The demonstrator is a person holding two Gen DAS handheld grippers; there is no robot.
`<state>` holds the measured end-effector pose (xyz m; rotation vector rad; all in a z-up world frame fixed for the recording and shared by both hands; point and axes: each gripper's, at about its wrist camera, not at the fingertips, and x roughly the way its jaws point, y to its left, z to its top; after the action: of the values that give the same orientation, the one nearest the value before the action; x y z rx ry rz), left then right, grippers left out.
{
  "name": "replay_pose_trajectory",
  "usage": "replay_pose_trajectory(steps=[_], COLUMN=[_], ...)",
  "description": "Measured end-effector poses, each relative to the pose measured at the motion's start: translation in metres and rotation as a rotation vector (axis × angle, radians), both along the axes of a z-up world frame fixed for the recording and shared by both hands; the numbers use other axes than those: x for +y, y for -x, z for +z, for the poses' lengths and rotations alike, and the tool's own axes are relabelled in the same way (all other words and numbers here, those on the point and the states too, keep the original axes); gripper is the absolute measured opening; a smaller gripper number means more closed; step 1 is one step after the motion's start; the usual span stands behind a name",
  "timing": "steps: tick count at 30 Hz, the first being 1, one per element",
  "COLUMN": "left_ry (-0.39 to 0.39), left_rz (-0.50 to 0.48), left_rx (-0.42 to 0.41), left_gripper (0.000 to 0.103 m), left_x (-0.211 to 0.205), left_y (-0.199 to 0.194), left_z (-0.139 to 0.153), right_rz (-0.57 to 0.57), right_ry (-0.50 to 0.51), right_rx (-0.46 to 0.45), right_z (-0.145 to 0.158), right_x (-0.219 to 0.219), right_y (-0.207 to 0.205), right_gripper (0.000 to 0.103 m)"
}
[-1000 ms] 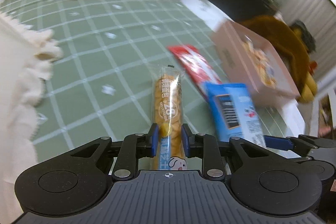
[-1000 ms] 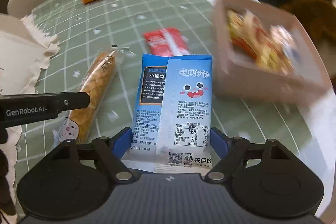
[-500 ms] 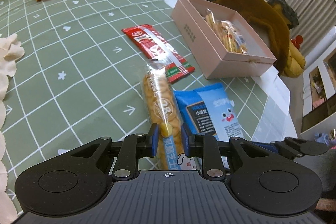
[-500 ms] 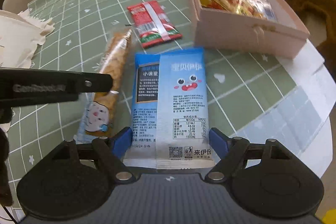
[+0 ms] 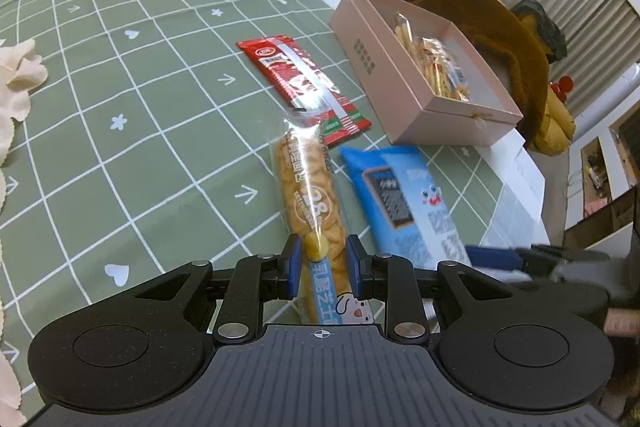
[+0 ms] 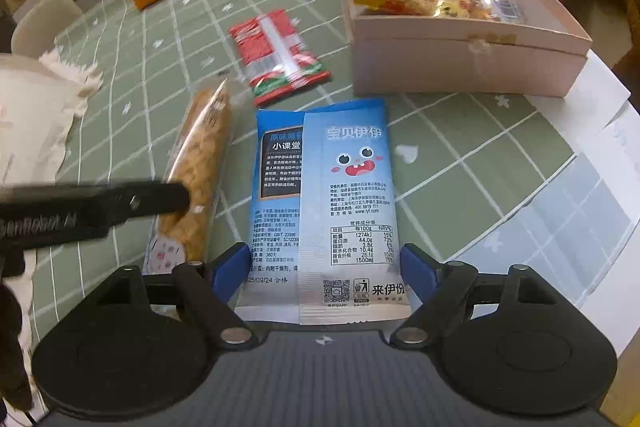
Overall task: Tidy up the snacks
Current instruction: 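Lift the biscuit stick packet with left tool while right tool lifts blue packet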
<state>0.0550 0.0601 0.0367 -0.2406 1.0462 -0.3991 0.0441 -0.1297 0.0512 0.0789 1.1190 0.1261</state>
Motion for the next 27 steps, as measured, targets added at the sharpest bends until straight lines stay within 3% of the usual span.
replay_pose_trajectory(steps=[9,13,15,21,23,27], left_ry=[-0.002,-0.026,-0.040,-0.079,-0.075,-0.050], left_rz=[-0.001,-0.005,-0.014,-0.026,-0.016,-0.020], left_rx=[0.011,0.011,0.007,-0.045,-0.039,-0.009], left_gripper=[0.031,0.048,0.052,0.039,0.033,0.032], left_x=[-0.003,-0.010,-0.015,-0.017,-0.014,-0.010], left_y=[-0.007,-0.015,-0.016,-0.010,-0.010,-0.008], left_z=[0.001,-0.004,-0.007,0.000,0.002,0.002], right_rz=[-0.029,-0.029,-0.040,-0.044,-0.053,-0.055], right_ry=[0.018,0.019,0.026,0.134,0.125,0.124], right_rx=[-0.010,-0.020,-0.041,-0.089,-0.081,-0.072], right_z=[-0.005,-0.006,-0.008,-0.015,-0.016,-0.016], right_x=[-0.007,-0.010,-0.011,0.003,0.003,0.001], right_y=[-0.017,-0.017,-0.015,-0.005,-0.003,0.001], right_gripper=[0.085,0.086,0.087,0.093,0.100,0.100])
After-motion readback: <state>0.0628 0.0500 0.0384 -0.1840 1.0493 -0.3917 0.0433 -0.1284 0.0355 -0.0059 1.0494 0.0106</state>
